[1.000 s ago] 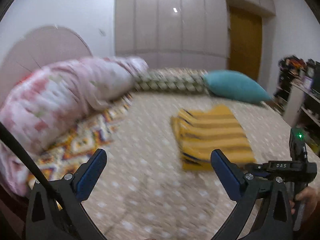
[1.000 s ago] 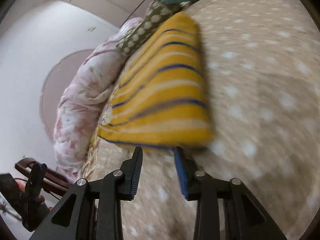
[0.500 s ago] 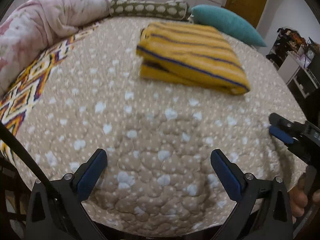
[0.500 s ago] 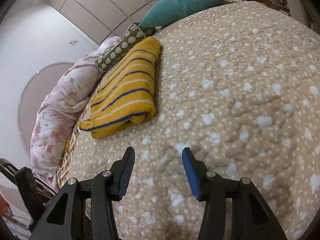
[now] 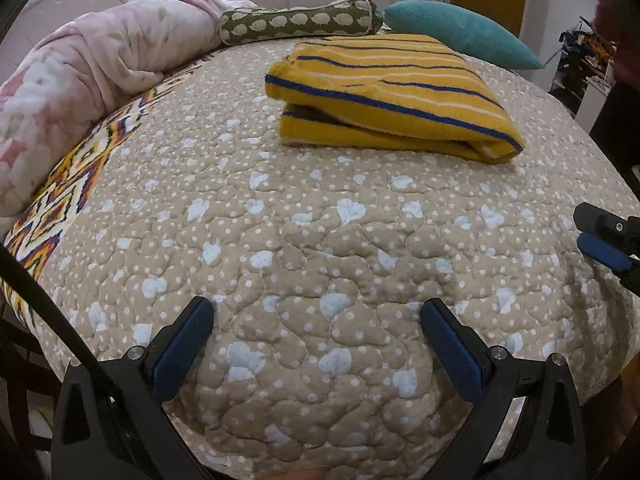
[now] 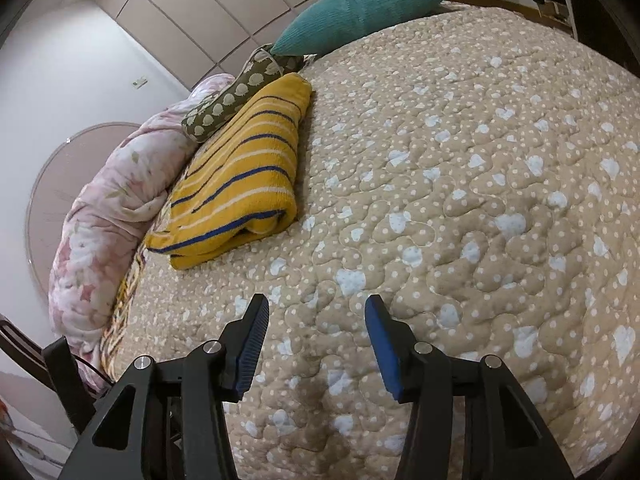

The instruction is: Fold small clothes

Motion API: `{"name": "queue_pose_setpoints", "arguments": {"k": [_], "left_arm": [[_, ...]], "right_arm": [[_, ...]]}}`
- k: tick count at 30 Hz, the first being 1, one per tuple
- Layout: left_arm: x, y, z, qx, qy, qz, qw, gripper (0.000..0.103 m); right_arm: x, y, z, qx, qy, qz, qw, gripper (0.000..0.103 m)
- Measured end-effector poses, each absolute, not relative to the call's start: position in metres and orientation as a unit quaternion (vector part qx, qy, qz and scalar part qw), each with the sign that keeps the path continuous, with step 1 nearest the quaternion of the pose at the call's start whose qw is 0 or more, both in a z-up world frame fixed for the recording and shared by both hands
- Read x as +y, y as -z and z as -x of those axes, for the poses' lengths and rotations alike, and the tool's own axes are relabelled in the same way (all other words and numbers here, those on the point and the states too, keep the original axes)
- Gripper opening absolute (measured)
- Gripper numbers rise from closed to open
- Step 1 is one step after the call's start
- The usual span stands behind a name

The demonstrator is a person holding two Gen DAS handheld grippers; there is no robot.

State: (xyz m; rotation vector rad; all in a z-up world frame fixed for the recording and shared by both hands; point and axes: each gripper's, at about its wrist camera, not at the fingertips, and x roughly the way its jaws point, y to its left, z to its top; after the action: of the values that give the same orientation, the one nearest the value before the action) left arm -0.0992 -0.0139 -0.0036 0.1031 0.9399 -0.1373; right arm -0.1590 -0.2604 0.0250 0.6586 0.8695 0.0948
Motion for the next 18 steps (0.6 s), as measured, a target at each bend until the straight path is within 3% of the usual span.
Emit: {"name": "queue_pose_setpoints", "arguments": {"k": [8,18], "left_arm": [[-0.011,-0.017,0.107,0.468,0.073,-0.038,0.88,0.103],[-0.015,-0.066,0.136,0.414,0.088,-0.043,0.905,0.103]], "right_arm": [[-0.248,-0.039,0.159,0.412,-0.027,-0.265,0.872,0.056],[-0.225,-0.064,0.168,0.403,0.015,-0.169,0.9,0.063]]}}
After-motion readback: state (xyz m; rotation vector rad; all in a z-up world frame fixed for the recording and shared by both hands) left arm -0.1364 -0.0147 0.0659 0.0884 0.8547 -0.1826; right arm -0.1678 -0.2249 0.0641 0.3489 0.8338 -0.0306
